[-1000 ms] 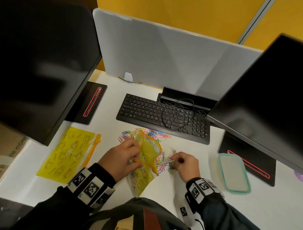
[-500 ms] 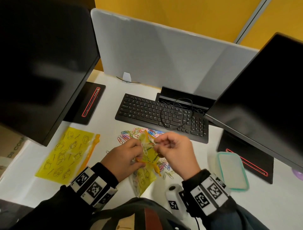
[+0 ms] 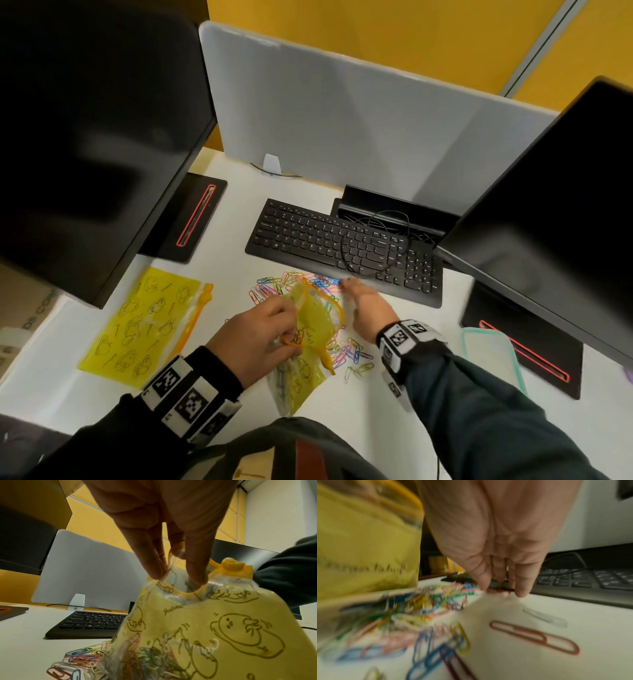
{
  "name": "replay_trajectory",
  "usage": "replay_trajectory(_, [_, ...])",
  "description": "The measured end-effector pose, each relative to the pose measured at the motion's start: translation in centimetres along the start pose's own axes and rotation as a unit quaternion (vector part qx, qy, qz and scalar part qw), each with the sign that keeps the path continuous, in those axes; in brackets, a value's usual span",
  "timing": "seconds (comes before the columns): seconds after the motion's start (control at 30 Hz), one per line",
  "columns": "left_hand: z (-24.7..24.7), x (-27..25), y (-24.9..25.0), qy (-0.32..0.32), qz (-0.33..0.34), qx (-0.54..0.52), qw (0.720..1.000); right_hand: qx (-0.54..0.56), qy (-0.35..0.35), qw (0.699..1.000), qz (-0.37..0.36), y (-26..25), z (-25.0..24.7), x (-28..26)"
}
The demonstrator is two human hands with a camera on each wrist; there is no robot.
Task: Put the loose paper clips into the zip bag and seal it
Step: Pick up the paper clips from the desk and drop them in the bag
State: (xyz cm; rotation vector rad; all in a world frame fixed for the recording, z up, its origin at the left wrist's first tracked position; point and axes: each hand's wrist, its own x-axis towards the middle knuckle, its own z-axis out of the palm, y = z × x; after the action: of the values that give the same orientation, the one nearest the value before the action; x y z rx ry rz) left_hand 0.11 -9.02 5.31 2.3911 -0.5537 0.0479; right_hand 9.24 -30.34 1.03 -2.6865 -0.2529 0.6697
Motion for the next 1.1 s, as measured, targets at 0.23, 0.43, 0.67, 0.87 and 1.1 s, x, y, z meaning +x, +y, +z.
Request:
replay_trajectory(0.23, [-0.6, -0.2, -0.3, 0.01, -0.019, 0.006, 1.0, -0.058, -0.068, 0.995, -0.036, -0.1, 3.1, 0.2])
replay_trajectory(0.43, [-1.0, -0.5, -0.8, 0.017, -0.028, -0.004, 0.999, -0.023, 0.005, 0.997, -0.069, -1.6, 2.1, 2.2])
replay_trajectory(0.67, [-1.4, -1.4, -0.9, 0.006, -0.042, 0.015, 0.999, -0.102, -0.095, 0.987, -0.084, -2.0, 5.1, 5.3])
replay_trajectory(0.87, [-1.1, -1.2, -1.4, 0.024, -0.032, 0.009, 0.999, 0.062, -0.017, 0.994, -0.084, 0.3, 3.2, -0.3])
replay_trajectory(1.1, [-0.6, -0.9, -1.7, 0.024, -0.036, -0.005, 0.999, -0.013, -0.091, 0.996, 0.003, 4.0, 3.7, -4.7])
